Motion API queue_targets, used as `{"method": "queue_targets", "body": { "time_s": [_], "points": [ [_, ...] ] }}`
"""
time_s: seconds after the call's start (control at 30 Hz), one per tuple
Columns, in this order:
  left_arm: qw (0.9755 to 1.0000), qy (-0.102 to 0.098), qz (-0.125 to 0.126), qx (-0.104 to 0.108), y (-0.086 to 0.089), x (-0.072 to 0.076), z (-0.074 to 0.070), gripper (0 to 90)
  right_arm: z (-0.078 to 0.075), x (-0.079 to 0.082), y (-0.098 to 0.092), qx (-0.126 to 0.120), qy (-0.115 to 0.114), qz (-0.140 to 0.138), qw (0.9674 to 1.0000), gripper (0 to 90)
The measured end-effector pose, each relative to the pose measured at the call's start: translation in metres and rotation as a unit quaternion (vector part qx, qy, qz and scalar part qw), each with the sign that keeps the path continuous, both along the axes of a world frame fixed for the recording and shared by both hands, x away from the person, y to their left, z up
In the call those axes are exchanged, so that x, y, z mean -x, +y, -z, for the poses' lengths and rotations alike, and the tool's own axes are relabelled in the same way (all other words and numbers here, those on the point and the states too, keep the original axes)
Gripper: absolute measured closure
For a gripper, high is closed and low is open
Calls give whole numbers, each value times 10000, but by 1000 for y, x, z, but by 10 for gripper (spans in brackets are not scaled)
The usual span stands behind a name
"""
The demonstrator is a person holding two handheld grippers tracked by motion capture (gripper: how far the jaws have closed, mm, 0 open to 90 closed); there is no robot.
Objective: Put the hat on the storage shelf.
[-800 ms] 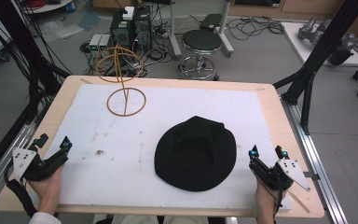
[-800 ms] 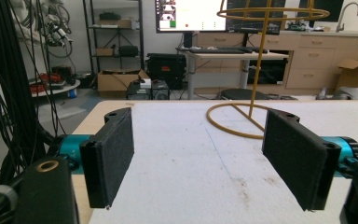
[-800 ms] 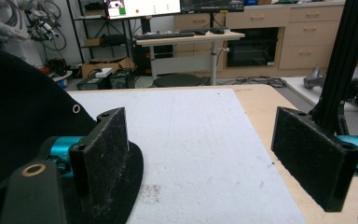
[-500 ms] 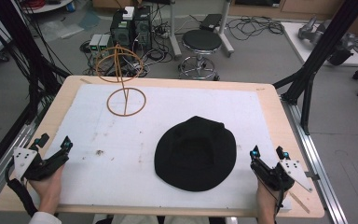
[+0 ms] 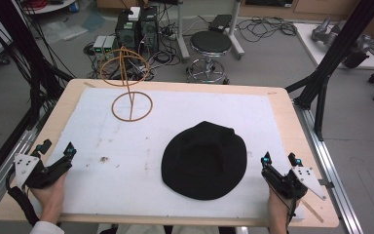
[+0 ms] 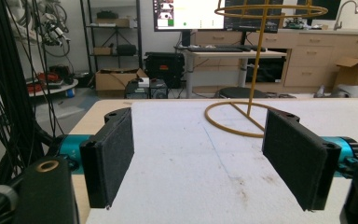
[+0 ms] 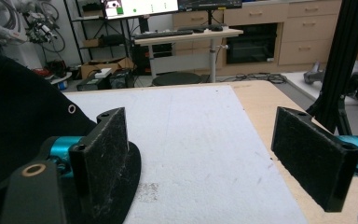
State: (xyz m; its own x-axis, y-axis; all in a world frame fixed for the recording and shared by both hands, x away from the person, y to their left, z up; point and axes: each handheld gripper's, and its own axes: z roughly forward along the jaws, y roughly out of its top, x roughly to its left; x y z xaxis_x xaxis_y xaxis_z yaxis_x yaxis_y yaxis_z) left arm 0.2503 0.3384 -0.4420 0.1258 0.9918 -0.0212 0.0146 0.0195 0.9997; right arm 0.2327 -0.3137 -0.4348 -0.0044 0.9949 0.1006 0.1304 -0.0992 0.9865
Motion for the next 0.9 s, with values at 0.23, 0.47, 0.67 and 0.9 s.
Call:
{"method": "queue_targets", "body": {
  "time_s": [0.23,0.47,0.67,0.9],
  "points": [
    [10000,-5,-1,6,0,0,0,253,0,0,0,-7,2,9,10000,180],
    [10000,-10,0,7,0,0,0,253,0,0,0,32,-11,8,10000,180],
    [10000,-7,-4,-6,0,0,0,253,0,0,1,58,-23,-4,10000,180],
    [10000,-10,-14,-15,0,1,-1,253,-2,1,4,37,-57,-63,10000,180]
  ]
}}
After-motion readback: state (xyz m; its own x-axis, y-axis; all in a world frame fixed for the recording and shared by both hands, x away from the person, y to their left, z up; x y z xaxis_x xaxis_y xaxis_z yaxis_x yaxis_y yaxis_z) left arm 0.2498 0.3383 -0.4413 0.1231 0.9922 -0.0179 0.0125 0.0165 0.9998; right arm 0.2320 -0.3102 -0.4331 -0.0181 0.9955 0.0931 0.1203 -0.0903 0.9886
